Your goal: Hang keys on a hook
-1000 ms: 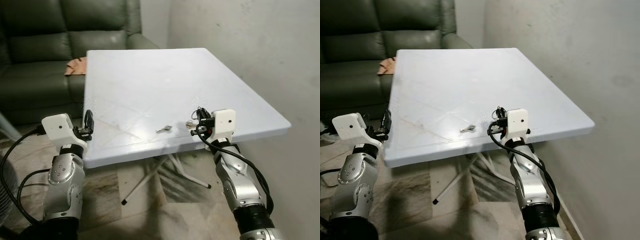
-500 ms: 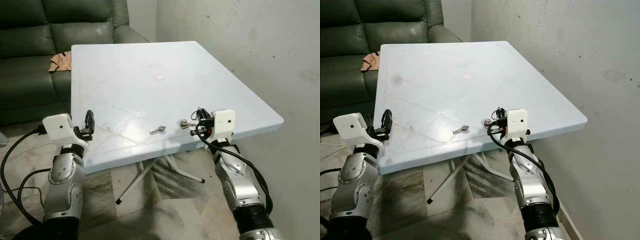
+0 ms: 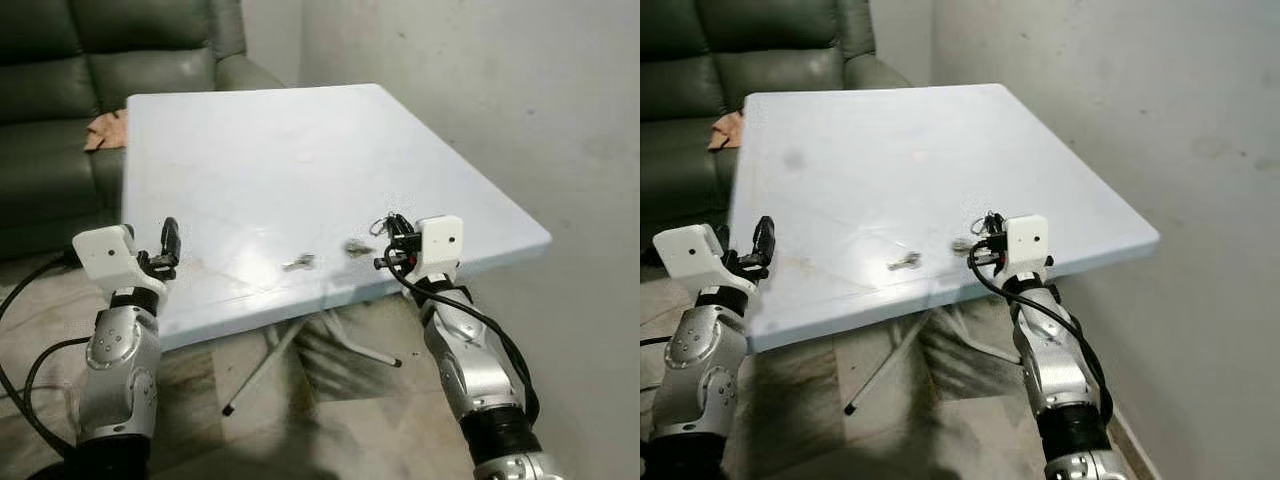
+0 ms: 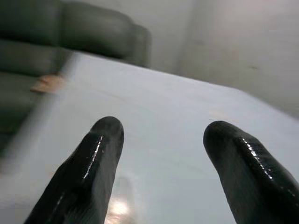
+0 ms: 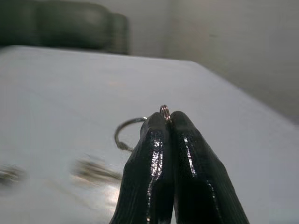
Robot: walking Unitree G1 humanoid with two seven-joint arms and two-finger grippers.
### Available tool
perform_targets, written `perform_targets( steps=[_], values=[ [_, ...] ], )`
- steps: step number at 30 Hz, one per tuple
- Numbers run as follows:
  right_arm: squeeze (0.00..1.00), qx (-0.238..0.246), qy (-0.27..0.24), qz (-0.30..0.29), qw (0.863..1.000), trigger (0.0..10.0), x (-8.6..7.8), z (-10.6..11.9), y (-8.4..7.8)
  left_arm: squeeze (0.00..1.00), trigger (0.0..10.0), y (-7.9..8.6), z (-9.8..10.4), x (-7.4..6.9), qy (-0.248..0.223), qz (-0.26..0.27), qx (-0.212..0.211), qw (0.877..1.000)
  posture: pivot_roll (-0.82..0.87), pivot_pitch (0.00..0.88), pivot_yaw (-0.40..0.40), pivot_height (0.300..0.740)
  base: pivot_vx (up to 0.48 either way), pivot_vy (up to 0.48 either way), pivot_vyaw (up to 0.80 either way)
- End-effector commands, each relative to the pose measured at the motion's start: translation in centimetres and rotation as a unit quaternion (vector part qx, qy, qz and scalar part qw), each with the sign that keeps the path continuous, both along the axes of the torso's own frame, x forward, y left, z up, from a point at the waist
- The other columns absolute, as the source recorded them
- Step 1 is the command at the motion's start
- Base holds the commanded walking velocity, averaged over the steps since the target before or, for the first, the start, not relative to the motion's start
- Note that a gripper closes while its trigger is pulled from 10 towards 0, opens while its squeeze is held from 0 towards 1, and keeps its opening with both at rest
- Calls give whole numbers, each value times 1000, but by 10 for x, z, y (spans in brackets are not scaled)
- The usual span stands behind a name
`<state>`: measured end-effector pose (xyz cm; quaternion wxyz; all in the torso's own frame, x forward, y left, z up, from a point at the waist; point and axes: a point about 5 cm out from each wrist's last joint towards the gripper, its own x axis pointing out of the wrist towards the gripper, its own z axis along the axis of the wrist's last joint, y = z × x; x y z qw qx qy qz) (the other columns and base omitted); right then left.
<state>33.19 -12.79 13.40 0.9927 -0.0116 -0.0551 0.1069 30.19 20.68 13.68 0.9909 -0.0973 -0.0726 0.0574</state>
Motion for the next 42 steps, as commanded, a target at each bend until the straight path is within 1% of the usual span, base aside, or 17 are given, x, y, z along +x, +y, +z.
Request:
perform_targets(
  steps=[1, 11, 23, 28, 42],
  values=[
    [0, 1, -2, -3, 1000, 10000, 1, 2, 0, 0, 10000, 3, 5, 2, -5, 4, 5, 1000, -79, 0, -37, 740, 0, 0, -788],
    [0, 1, -2, -3, 1000, 10000, 1, 2, 0, 0, 10000, 3, 4, 2, -3, 6, 8, 1000, -80, 0, -37, 740, 0, 0, -793],
    [0, -3, -1, 4, 1000, 10000, 1, 2, 2, 0, 10000, -1, 5, 4, -3, 3, 0, 1000, -76, 0, -45, 740, 0, 0, -800],
    [0, -3, -1, 6, 1000, 10000, 1, 2, 2, 0, 10000, -2, 5, 4, -2, 4, 3, 1000, -76, 0, -45, 740, 0, 0, -800],
    [0, -4, 4, 7, 1000, 10000, -2, -1, 3, 0, 10000, -3, 2, 4, 12, 7, 4, 1000, -75, 0, -44, 740, 0, 0, -800]
  ],
)
